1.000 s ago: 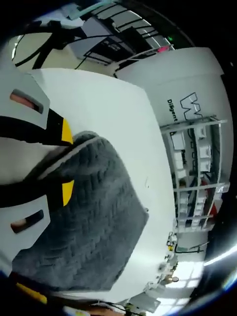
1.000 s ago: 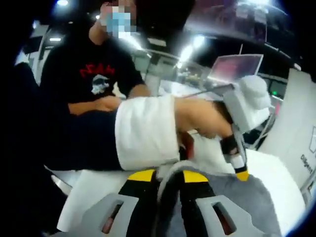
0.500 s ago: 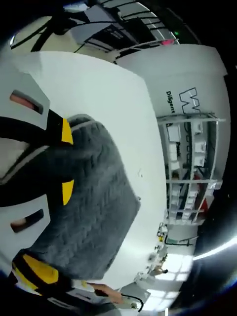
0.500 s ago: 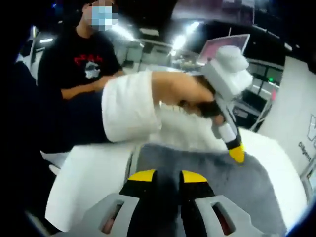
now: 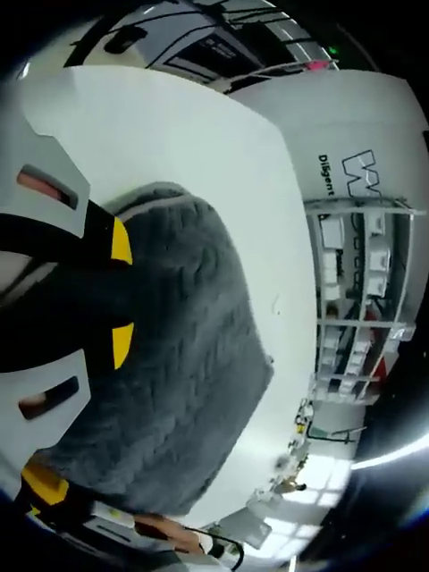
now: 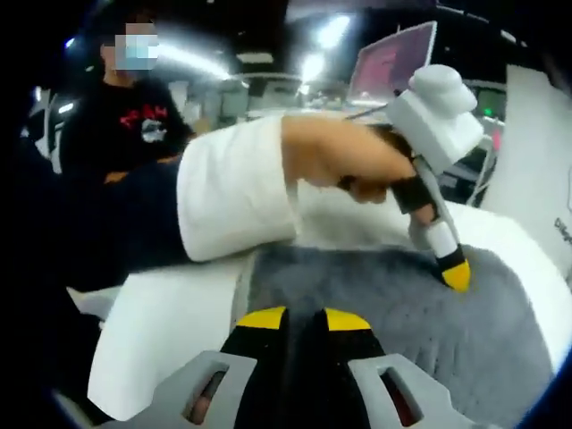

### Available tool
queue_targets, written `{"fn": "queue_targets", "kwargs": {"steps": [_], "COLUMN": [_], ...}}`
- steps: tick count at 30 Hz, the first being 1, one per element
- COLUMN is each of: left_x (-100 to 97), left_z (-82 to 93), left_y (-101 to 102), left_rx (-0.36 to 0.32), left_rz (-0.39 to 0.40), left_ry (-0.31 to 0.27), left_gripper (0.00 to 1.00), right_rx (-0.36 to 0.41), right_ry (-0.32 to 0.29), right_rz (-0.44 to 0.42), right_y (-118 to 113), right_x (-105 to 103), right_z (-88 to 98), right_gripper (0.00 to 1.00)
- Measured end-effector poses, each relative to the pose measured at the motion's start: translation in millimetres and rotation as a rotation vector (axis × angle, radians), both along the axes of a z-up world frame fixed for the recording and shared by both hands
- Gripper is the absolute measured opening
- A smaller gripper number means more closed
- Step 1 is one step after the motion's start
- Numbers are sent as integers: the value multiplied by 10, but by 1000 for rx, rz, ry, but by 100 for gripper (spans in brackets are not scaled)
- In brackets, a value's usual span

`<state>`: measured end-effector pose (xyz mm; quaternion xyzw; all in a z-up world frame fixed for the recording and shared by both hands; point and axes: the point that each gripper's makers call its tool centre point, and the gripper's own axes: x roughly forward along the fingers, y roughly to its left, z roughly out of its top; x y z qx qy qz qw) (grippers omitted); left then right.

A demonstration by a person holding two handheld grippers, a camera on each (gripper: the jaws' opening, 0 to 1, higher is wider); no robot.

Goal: Open the folded towel by lifting each exposed corner and separating the folded layers until the towel lies flat within the target outline without major curled edges

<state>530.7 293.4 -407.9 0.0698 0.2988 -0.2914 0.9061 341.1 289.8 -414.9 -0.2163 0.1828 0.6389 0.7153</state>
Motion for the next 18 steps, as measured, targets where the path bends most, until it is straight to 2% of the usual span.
{"fn": "queue_targets", "kwargs": {"steps": [3, 8, 12, 14, 16, 18], "left_x": [74, 65, 121, 143, 134, 167], "left_z": [14, 35, 129, 205, 257, 319], "left_y": [59, 46, 76, 60, 45, 21], "left_rx": [-45, -41, -16, -13, -27, -82], "left_rz": [12, 10, 6, -2, -1, 7], "left_ry": [9, -6, -69, -125, -145, -162], "left_gripper": [20, 20, 23, 24, 24, 24], "right_rx": [8, 13, 26, 20, 17, 12], "right_ry": [14, -13, -51, -70, -82, -87], "right_rz": [-13, 4, 26, 31, 30, 33], "right_y": [82, 24, -83, -188, -297, -417], "right_x": [23, 15, -11, -13, -9, -5], "right_z": [2, 38, 145, 195, 231, 245], "right_gripper": [9, 10, 11, 11, 11, 11]}}
